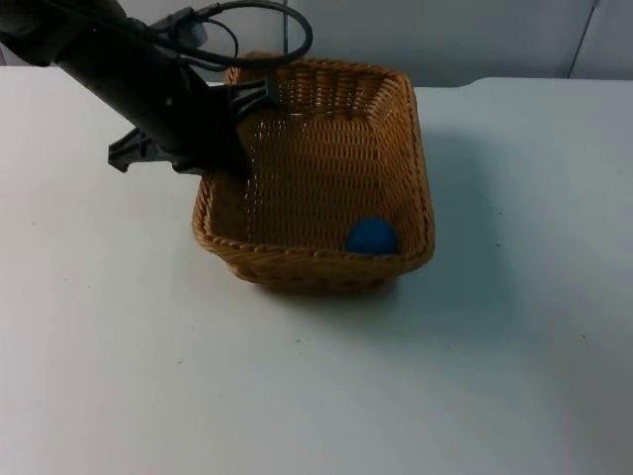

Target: Pick up the basket with the left hand and place the ball into the basket with the right hand.

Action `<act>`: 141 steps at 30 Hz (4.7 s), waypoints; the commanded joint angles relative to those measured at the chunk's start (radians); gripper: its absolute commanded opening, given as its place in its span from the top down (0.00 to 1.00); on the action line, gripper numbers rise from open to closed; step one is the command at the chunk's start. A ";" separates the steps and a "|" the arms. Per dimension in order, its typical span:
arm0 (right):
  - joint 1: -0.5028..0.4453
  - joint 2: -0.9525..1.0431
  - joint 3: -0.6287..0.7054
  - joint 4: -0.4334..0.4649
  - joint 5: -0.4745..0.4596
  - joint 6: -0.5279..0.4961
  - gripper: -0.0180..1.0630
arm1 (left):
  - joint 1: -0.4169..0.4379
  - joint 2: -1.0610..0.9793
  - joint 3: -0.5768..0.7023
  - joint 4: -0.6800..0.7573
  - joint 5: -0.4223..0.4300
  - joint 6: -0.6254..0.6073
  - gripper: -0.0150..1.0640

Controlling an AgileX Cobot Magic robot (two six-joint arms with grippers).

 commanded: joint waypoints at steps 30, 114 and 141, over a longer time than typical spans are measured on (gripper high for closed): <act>0.003 -0.002 0.002 -0.009 -0.010 0.022 0.01 | 0.003 0.032 -0.006 -0.029 -0.005 -0.005 0.99; 0.073 -0.007 0.002 0.017 -0.078 0.049 0.01 | 0.001 -1.584 0.539 1.071 0.243 -0.472 0.01; 0.144 -0.783 0.315 0.114 0.064 0.015 0.01 | -0.025 -2.243 0.978 0.659 0.394 -0.178 0.01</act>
